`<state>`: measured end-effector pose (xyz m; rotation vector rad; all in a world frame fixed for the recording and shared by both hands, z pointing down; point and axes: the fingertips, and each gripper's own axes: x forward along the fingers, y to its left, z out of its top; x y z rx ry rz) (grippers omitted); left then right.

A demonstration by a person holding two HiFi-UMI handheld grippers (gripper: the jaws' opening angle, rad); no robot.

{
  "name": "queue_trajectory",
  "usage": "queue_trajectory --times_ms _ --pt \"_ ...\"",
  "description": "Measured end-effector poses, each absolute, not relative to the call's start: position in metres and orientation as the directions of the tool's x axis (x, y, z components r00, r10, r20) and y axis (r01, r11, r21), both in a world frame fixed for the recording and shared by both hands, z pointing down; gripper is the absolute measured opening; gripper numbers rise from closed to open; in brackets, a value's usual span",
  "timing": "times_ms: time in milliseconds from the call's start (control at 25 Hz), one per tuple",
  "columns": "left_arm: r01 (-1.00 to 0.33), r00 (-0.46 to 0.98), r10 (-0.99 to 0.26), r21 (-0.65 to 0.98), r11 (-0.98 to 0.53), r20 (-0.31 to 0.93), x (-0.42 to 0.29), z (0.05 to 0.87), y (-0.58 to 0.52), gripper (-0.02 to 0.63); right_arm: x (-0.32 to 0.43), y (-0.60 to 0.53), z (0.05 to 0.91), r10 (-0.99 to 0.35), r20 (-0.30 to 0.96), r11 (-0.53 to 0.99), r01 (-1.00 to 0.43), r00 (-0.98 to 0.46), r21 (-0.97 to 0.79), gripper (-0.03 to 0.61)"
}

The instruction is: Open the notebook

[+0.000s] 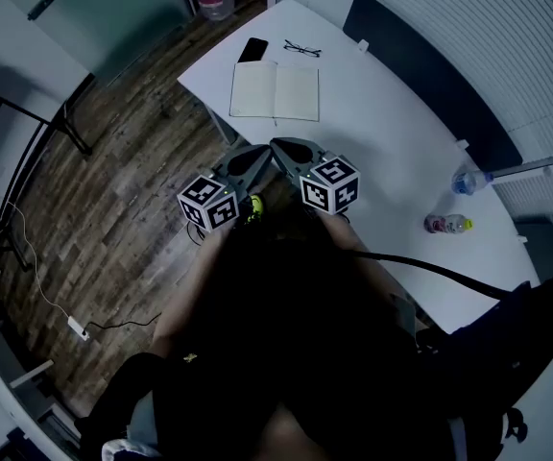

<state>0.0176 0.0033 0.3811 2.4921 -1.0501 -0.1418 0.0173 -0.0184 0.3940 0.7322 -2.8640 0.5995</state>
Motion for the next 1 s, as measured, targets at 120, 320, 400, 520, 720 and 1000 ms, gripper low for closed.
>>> queue_trajectory --times_ms 120,320,400,520,720,1000 --pt "-0.664 0.702 -0.709 0.421 -0.618 0.067 0.029 0.381 0.024 0.014 0.028 0.002 0.394 -0.431 0.206 0.808 -0.477 -0.879 -0.346 -0.011" --pt "-0.675 0.686 -0.726 0.423 -0.604 0.058 0.051 0.384 0.06 0.014 0.051 0.038 0.397 -0.424 0.199 0.814 -0.468 -0.884 -0.343 -0.011" --pt "-0.681 0.68 -0.731 0.424 -0.597 0.063 0.06 0.388 0.075 0.014 0.059 0.053 0.401 -0.423 0.205 0.815 -0.469 -0.883 -0.341 -0.011" --pt "-0.688 0.673 -0.736 0.43 -0.585 0.075 0.07 0.393 0.101 0.014 0.07 0.079 0.406 -0.414 0.218 0.816 -0.467 -0.884 -0.342 -0.011" --pt "-0.695 0.662 -0.745 0.434 -0.573 0.078 0.085 0.396 0.13 0.014 0.085 0.109 0.409 -0.406 0.22 0.815 -0.46 -0.887 -0.352 -0.011" --pt "-0.708 0.642 -0.762 0.449 -0.545 0.086 0.087 0.397 0.155 0.014 0.086 0.134 0.411 -0.377 0.218 0.815 -0.434 -0.9 -0.384 -0.011"
